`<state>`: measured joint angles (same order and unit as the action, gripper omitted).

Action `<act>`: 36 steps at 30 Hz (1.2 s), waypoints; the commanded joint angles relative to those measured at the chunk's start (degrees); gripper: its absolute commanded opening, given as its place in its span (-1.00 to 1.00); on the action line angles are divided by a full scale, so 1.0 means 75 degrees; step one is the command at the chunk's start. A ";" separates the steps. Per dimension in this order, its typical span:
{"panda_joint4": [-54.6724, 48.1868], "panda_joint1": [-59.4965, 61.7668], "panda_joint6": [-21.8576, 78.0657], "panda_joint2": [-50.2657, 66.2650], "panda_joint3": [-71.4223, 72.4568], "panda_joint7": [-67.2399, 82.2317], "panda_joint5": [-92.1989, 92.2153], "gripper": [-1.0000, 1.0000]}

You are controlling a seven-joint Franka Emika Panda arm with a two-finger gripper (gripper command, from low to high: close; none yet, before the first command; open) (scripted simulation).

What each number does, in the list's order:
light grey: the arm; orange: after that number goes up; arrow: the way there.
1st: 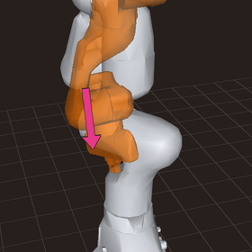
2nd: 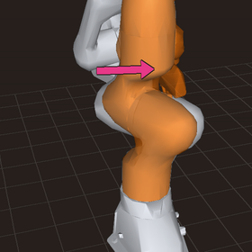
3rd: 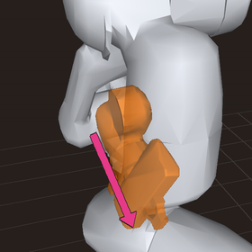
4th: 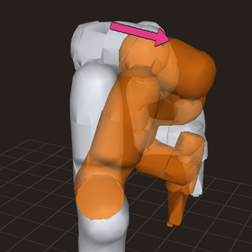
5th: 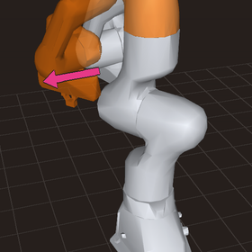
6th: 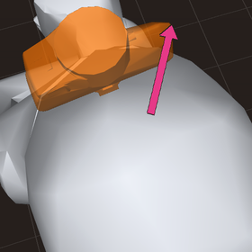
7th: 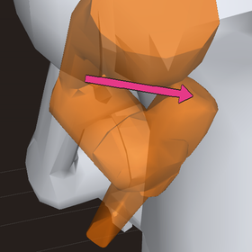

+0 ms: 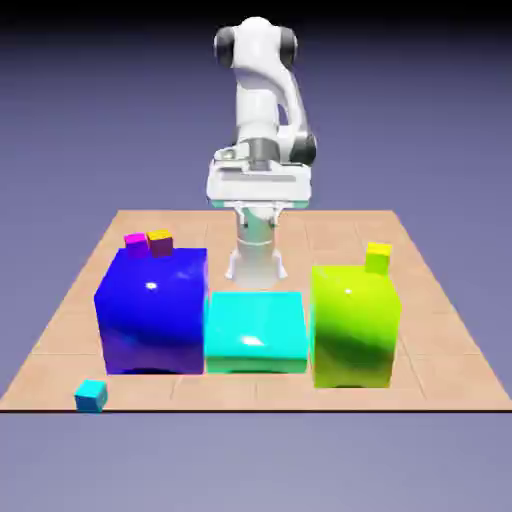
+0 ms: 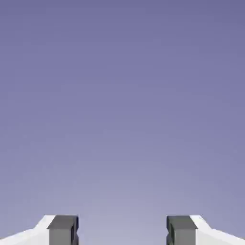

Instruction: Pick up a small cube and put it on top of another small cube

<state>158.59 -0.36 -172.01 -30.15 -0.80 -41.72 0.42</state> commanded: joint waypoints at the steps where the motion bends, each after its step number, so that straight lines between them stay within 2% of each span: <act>1: -0.0267 0.0037 0.0221 0.0277 -0.0089 0.0081 0.0046 0.00; 36: -0.9606 0.1315 0.7953 0.9967 -0.3192 0.2918 0.1670 0.00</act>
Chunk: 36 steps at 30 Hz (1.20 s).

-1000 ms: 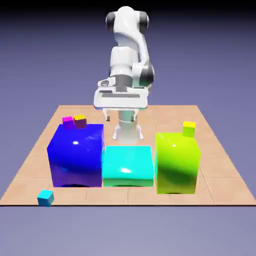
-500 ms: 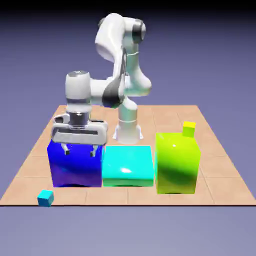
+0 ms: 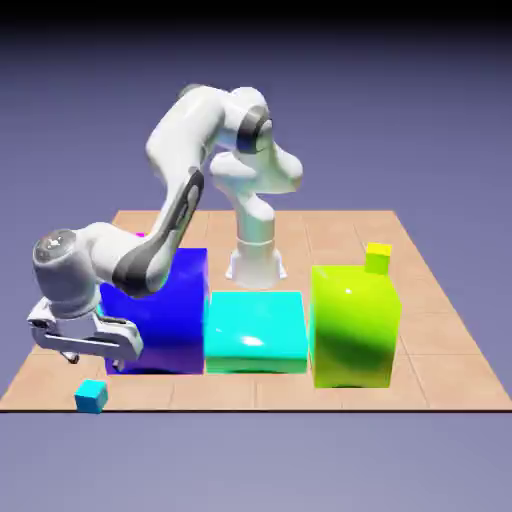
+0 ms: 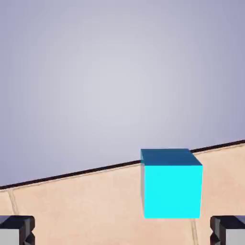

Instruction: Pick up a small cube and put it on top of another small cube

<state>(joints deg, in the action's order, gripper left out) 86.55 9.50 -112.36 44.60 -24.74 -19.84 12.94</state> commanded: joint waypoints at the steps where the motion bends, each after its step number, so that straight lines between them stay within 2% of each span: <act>1: -0.0267 0.0037 0.0221 0.0277 -0.0089 0.0081 0.0046 0.00; 5: -0.0903 0.0124 0.0748 0.0937 -0.0300 0.0274 0.0157 0.00; 9: -0.0384 0.0178 -0.0271 0.1462 -0.0120 0.0371 0.0362 0.00; 10: -0.0384 0.0178 -0.0271 0.1462 -0.0120 0.0371 0.0362 -1.00; 14: -0.0891 0.0125 0.0724 0.0949 -0.0296 0.0277 0.0162 -1.00; 36: 0.3037 -0.2680 0.2375 -0.5134 0.5296 -0.0961 -0.1740 -1.00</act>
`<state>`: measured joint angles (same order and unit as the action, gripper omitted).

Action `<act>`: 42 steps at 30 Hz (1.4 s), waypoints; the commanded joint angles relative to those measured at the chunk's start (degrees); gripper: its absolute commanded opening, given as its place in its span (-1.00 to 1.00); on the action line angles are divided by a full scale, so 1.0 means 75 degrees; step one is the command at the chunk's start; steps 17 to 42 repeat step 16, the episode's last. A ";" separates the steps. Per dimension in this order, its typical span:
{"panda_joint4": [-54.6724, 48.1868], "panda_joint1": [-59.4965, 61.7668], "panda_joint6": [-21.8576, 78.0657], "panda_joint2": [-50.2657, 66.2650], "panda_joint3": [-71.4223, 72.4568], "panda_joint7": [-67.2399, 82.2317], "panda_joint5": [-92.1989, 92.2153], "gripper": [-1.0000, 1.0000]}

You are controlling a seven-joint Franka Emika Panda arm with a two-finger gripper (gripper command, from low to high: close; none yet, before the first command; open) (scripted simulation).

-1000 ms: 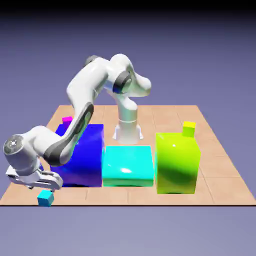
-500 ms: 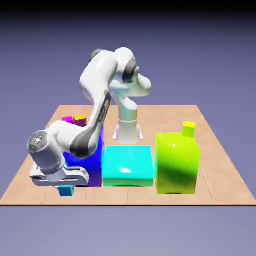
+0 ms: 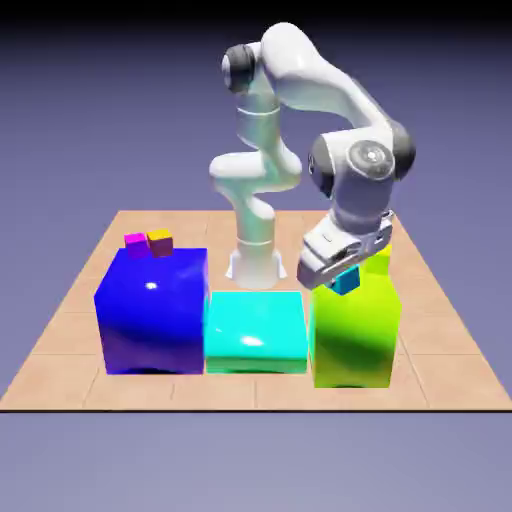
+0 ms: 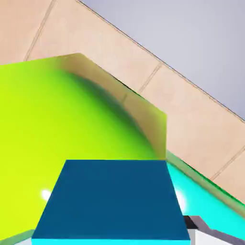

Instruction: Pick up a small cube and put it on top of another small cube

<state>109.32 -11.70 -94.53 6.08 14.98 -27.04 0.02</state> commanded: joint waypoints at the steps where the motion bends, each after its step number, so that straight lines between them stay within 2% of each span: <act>1: 0.0180 0.0019 0.0072 -0.0275 0.0255 -0.0058 -0.0103 -1.00; 7: 0.0979 -0.0549 0.0402 -0.1506 0.1390 -0.0309 -0.0488 -1.00; 12: 0.2315 -0.0528 -0.0941 -0.1499 0.1361 -0.0355 -0.0521 -1.00; 13: 0.2316 -0.0528 -0.0941 -0.1499 0.1361 -0.0355 -0.0521 1.00; 16: 0.1763 -0.0536 -0.0386 -0.1502 0.1373 -0.0336 -0.0507 1.00; 42: 0.1763 -0.0536 -0.0386 -0.1502 0.1373 -0.0336 -0.0507 1.00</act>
